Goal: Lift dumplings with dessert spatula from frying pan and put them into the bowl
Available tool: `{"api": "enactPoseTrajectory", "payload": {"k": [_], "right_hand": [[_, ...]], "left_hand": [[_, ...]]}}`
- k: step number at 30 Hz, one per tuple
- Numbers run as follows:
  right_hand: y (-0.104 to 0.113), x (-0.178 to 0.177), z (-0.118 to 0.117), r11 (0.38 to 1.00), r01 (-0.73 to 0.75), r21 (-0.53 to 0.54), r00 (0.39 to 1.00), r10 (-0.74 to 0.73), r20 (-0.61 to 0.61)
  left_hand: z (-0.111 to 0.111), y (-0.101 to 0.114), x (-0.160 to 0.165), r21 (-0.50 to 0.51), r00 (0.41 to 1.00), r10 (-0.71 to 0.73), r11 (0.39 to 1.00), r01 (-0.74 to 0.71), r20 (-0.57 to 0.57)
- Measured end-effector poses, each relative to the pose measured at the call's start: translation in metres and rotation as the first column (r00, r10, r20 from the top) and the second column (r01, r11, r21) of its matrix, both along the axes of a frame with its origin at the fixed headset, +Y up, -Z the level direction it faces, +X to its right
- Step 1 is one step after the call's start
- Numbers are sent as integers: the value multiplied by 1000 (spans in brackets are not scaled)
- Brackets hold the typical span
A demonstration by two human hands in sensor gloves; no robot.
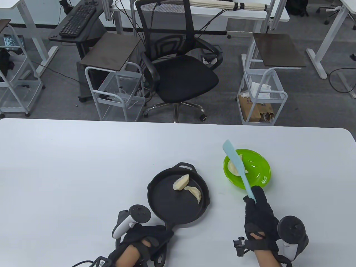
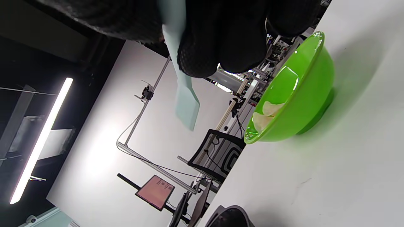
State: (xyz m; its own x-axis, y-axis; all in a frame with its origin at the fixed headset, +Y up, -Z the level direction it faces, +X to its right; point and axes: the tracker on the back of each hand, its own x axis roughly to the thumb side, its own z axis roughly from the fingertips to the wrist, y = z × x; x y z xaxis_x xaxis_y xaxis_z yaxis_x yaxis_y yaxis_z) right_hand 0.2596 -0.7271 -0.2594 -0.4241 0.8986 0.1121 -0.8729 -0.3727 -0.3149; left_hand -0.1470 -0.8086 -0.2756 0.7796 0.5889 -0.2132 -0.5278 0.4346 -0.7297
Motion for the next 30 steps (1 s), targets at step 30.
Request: {"api": "enactPoseTrajectory", "payload": {"k": [30], "right_hand": [[14, -34, 2, 850, -525, 50, 845, 527, -93]], "left_hand": [[-1, 0, 0, -2, 1000, -4, 1000, 4, 9]]}}
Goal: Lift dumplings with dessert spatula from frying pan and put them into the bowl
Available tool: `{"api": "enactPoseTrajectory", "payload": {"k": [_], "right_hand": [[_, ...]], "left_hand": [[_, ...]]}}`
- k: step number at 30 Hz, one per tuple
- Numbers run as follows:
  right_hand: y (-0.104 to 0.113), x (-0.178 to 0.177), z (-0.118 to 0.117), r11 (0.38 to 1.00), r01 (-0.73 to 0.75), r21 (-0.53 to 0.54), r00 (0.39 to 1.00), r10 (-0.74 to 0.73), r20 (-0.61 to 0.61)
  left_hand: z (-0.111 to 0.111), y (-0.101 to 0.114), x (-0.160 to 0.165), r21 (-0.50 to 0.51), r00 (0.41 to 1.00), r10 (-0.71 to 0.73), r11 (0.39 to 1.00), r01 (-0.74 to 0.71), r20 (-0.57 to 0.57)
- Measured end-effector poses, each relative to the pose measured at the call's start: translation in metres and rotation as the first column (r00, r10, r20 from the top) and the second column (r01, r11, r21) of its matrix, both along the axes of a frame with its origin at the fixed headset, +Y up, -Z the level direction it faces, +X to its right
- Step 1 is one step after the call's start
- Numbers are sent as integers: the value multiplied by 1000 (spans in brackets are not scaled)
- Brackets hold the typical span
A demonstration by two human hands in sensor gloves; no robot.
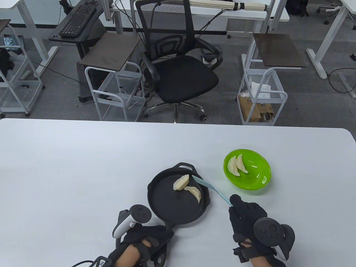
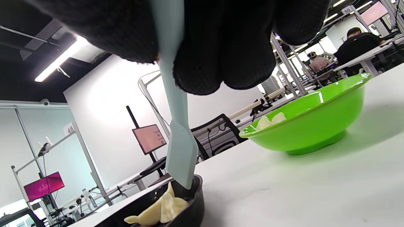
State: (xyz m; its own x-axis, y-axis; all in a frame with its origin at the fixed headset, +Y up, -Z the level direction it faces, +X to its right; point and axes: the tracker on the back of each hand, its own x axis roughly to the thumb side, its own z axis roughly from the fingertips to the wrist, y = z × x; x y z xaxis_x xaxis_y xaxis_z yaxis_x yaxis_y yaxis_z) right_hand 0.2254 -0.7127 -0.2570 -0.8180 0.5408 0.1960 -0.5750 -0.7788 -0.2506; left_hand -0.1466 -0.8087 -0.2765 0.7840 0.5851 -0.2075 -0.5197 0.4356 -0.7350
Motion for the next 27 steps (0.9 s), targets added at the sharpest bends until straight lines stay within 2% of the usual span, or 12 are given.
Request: {"api": "enactPoseTrajectory", "payload": {"k": [8, 19, 27], "right_hand": [[-9, 9, -9, 989, 102, -104, 994, -106, -33], [-20, 29, -23, 935, 253, -249, 952, -286, -106], [-29, 29, -28, 907, 281, -314, 935, -333, -124]], "left_hand": [[0, 0, 1, 3, 1000, -2, 1000, 2, 2], [0, 0, 1, 6, 1000, -8, 1000, 8, 1], [0, 0, 1, 4, 1000, -6, 1000, 6, 1]]}}
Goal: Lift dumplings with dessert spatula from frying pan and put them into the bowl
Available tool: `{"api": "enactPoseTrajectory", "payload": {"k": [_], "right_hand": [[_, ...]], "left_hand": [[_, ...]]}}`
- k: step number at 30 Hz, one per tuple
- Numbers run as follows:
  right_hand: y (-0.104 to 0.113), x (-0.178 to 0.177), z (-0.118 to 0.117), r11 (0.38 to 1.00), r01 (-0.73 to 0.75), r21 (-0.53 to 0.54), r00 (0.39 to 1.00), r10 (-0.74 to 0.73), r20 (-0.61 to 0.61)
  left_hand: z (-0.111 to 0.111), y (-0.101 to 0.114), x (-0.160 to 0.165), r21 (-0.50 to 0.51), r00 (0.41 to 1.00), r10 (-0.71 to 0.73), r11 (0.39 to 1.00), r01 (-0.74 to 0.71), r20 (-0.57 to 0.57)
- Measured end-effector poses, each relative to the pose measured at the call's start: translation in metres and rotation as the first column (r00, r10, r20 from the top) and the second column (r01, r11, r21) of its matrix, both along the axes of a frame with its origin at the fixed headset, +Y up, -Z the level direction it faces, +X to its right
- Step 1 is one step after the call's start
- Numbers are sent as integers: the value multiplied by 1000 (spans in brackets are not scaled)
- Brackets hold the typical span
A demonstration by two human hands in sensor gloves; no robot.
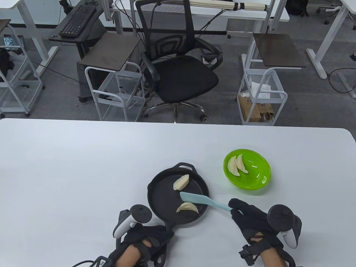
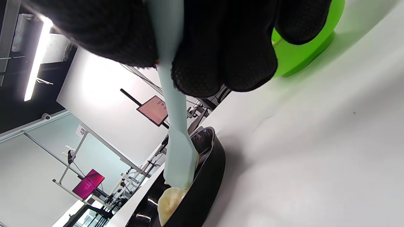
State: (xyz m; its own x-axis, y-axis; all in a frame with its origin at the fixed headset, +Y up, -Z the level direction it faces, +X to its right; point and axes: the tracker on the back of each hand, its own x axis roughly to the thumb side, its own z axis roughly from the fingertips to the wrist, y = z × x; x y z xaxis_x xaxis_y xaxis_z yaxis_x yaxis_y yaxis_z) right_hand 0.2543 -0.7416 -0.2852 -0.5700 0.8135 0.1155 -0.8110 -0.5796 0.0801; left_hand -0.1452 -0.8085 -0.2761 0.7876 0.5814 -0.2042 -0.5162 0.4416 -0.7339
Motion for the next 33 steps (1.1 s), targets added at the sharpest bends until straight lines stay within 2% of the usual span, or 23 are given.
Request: {"api": "enactPoseTrajectory", "payload": {"k": [13, 18, 26, 33], "right_hand": [[-21, -13, -10, 984, 86, -155, 990, -102, -97], [-39, -24, -13, 954, 123, -272, 974, -169, -153], [-50, -27, -14, 894, 219, -390, 954, -279, -105], [-60, -26, -16, 810, 324, -489, 924, -382, -22]], "left_hand": [[-1, 0, 0, 1, 1000, 3, 1000, -3, 2], [-1, 0, 0, 3, 1000, 1, 1000, -1, 3], [-1, 0, 0, 1, 1000, 1, 1000, -1, 13], [-1, 0, 0, -4, 1000, 6, 1000, -6, 17]]}}
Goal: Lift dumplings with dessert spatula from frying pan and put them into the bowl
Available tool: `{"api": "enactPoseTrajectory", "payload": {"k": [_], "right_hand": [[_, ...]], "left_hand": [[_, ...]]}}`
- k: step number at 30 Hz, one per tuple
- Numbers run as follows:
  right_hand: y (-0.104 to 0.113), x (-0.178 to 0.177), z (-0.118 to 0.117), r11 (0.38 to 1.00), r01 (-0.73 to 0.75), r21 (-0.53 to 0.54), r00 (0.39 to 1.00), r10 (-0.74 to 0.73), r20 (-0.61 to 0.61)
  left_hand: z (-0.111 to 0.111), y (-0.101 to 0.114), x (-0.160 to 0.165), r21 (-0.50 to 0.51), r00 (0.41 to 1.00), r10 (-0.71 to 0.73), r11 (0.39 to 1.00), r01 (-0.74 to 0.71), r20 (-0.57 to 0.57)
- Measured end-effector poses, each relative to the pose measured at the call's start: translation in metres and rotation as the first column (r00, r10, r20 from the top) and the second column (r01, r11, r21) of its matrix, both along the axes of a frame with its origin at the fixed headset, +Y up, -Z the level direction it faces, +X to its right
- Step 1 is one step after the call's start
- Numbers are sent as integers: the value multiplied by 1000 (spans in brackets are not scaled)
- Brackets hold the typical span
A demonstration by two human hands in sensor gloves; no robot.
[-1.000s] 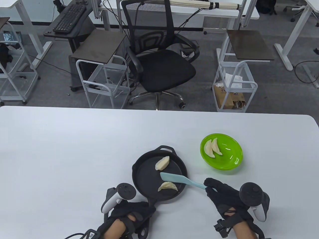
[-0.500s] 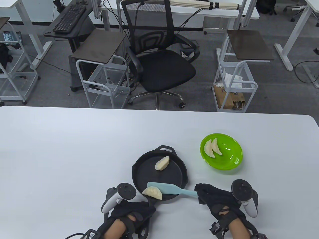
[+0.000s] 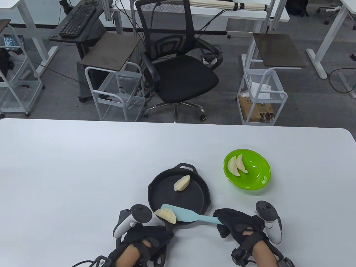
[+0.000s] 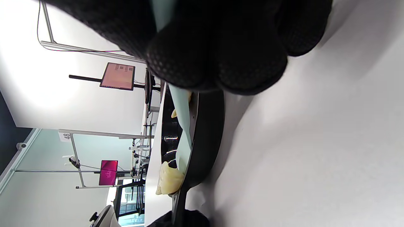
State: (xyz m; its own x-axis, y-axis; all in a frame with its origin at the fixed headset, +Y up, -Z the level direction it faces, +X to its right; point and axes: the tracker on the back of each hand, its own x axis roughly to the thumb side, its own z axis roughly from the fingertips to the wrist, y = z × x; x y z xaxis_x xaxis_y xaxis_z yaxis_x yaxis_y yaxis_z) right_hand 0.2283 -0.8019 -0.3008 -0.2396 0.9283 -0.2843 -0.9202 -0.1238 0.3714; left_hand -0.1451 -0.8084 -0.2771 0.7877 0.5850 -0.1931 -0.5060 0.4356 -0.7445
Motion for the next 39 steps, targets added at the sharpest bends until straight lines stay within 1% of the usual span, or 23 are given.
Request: {"api": "enactPoseTrajectory", "payload": {"k": [3, 7, 9, 11, 13, 16, 19, 30, 34, 39], "right_hand": [[6, 1, -2, 999, -37, 16, 998, 38, -54], [11, 4, -3, 995, -88, 36, 994, 90, -65], [8, 4, -3, 997, -78, 14, 996, 79, -52], [4, 6, -2, 997, -63, -33, 998, 63, 0], [-1, 5, 0, 996, -71, -58, 996, 74, 43], [-2, 2, 0, 996, -48, -71, 999, 47, -6], [-2, 0, 0, 998, -46, -48, 999, 46, 0], [-6, -4, 3, 998, 14, -62, 999, -11, 45], [-7, -3, 4, 996, 65, -68, 996, -61, 71], [-4, -2, 5, 995, 89, -47, 992, -84, 89]], "left_hand": [[0, 0, 0, 0, 1000, -2, 1000, 2, 6], [0, 0, 1, -2, 1000, -5, 1000, 5, 15], [0, 0, 1, 0, 1000, -6, 1000, 6, 14], [0, 0, 2, -1, 1000, -5, 1000, 5, 13], [0, 0, 2, -1, 1000, -6, 1000, 6, 13], [0, 0, 2, -2, 1000, -4, 1000, 4, 11], [0, 0, 2, -3, 1000, -3, 1000, 3, 11], [0, 0, 2, -5, 1000, 1, 1000, -1, 11], [0, 0, 2, -5, 1000, 1, 1000, -1, 11], [0, 0, 2, -5, 1000, 1, 1000, -1, 11]]}}
